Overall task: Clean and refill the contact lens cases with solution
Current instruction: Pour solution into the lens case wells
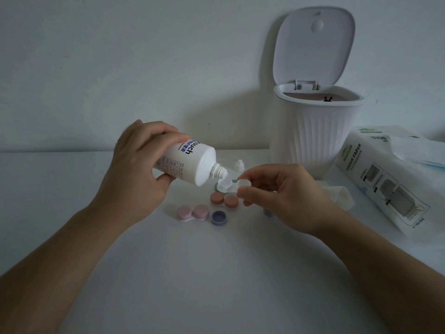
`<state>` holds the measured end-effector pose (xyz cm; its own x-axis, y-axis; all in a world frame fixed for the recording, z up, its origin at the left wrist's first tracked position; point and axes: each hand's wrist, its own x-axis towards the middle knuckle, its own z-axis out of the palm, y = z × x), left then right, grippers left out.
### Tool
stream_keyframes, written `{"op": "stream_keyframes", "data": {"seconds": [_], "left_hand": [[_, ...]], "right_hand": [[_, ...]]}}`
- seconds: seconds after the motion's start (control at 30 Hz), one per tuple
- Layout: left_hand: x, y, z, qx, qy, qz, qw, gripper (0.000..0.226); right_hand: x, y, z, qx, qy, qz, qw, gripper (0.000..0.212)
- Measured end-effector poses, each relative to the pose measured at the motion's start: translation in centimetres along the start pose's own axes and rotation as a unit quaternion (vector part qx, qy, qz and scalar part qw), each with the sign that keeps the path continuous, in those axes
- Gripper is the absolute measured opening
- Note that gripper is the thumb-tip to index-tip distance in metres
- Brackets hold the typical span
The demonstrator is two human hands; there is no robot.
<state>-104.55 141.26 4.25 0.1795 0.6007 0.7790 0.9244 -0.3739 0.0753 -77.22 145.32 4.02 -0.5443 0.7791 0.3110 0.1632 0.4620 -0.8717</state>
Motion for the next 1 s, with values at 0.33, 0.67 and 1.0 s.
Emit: {"op": "stream_keyframes", "data": {"seconds": [0.33,0.67,1.0], "left_hand": [[-0.6,0.0,-0.3,-0.102,-0.016,-0.111,0.988,0.074],[-1.0,-0.3,-0.1,-0.170,-0.008,-0.217,0.961,0.070],[-1.4,-1.1,0.4,-0.222,-0.002,-0.257,0.940,0.070]], "right_hand": [[0.0,0.0,-0.1,-0.013,0.015,0.011,1.000,0.009],[-0.1,-0.4,-0.4,-0.080,-0.032,-0.017,0.996,0.027],[-0.1,0.1,-1.5,-0.159,-0.131,-0.031,0.978,0.034]]}}
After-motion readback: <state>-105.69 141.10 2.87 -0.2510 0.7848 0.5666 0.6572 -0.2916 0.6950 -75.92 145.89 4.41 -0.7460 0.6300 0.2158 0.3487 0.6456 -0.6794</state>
